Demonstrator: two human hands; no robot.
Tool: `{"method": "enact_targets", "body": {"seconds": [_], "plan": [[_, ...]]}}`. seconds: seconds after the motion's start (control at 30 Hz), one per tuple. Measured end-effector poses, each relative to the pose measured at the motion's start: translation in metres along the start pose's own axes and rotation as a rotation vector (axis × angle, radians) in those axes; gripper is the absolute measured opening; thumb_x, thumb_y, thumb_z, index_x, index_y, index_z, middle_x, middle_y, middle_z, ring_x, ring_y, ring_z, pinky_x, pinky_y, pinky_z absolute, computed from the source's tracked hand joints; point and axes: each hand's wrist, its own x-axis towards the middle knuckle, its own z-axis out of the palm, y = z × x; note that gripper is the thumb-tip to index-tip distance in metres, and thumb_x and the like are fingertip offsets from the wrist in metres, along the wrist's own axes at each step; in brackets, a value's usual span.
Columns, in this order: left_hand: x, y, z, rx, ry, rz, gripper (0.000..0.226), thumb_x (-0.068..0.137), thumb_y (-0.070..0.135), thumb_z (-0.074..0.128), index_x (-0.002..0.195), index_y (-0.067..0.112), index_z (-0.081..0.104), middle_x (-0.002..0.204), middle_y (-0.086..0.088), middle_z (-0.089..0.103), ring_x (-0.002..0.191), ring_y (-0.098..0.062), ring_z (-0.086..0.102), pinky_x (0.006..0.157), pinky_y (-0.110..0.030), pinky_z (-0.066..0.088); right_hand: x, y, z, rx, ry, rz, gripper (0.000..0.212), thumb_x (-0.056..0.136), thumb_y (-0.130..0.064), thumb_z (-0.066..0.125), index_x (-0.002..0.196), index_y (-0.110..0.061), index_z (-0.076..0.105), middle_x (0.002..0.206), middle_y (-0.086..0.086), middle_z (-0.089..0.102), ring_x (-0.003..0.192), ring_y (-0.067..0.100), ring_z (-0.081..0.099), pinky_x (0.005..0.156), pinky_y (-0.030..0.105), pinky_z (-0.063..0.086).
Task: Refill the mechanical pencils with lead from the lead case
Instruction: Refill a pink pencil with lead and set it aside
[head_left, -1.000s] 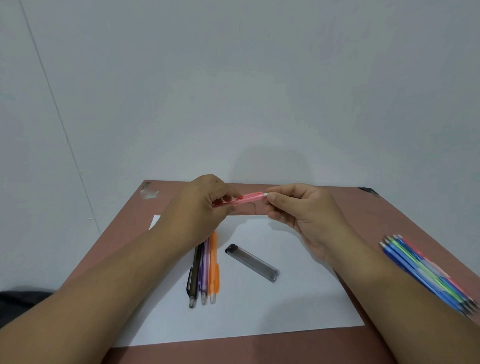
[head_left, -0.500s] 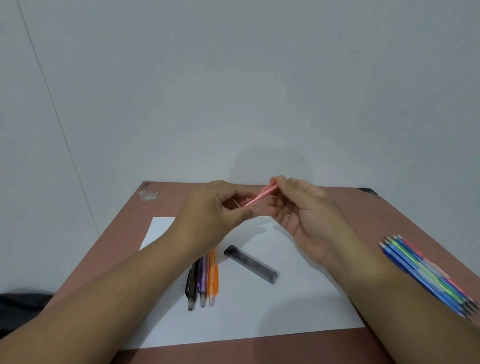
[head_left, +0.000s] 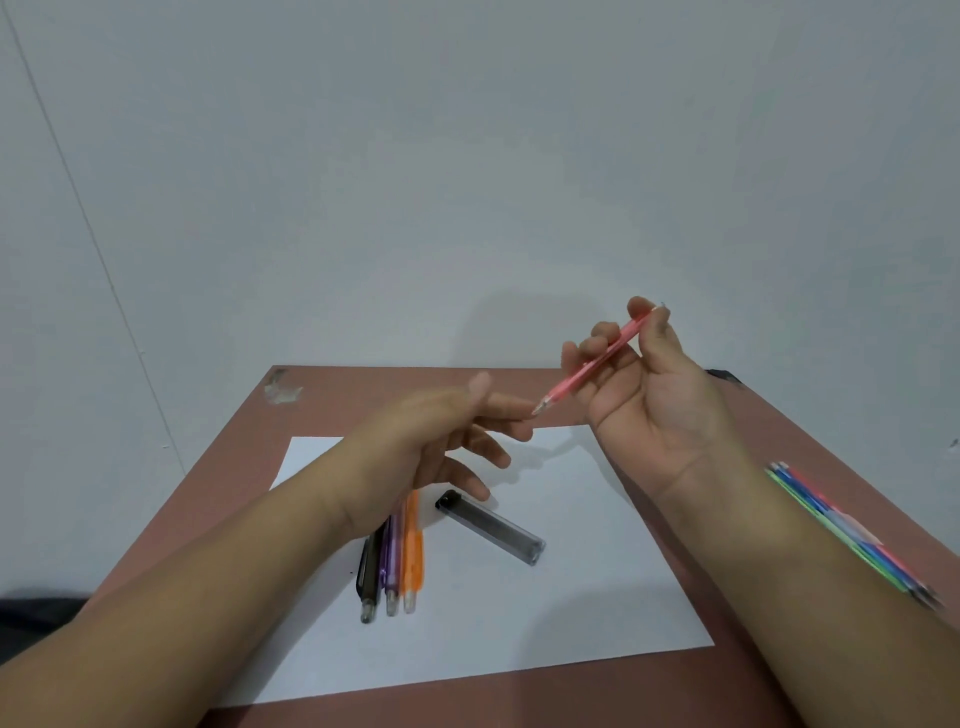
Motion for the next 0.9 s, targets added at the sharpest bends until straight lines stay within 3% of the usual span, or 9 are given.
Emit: {"method": "enact_targets", "body": {"seconds": [0.13,0.23,0.43,0.9], "plan": [[0.002,0.003,0.002,-0.141,-0.121,-0.122,0.097,0.083,0.081,0.021,0.124,0.007,0.069,0.121,-0.014,0.066,0.098,-0.027,0.058,0.073,-0.040,0.050,0.001,-0.004,-0.001,0.119,-0.056,0.061,0.024,0.106,-0.035,0.047,0.099,-0.016,0.060,0.078,0.004,0.053,0.064,0.018,0.053,0.071,0.036,0.058],[0.003,0.002,0.005,-0.163,-0.195,-0.124,0.109,0.078,0.087,0.014,0.125,0.005,0.067,0.118,-0.013,0.064,0.095,-0.025,0.056,0.074,-0.042,0.044,-0.002,-0.007,0.000,0.197,-0.089,0.108,0.032,0.104,-0.039,0.046,0.089,-0.014,0.058,0.074,0.002,0.046,0.060,0.015,0.042,0.062,0.029,0.049],[0.004,-0.002,0.004,-0.181,-0.237,-0.090,0.112,0.077,0.088,0.009,0.128,0.006,0.065,0.118,-0.013,0.064,0.094,-0.024,0.057,0.073,-0.036,0.044,-0.004,-0.013,0.001,0.238,-0.052,0.120,0.045,0.099,-0.044,0.041,0.066,-0.015,0.049,0.066,-0.002,0.039,0.053,0.015,0.033,0.057,0.026,0.029],[0.006,-0.006,0.004,-0.257,-0.288,-0.064,0.115,0.074,0.090,0.014,0.132,0.004,0.062,0.117,-0.017,0.062,0.089,-0.025,0.058,0.071,-0.040,0.039,-0.010,-0.013,-0.002,0.335,-0.003,0.048,0.038,0.096,-0.034,0.038,0.063,-0.015,0.041,0.062,-0.001,0.034,0.050,0.017,0.029,0.051,0.027,0.029]]}}
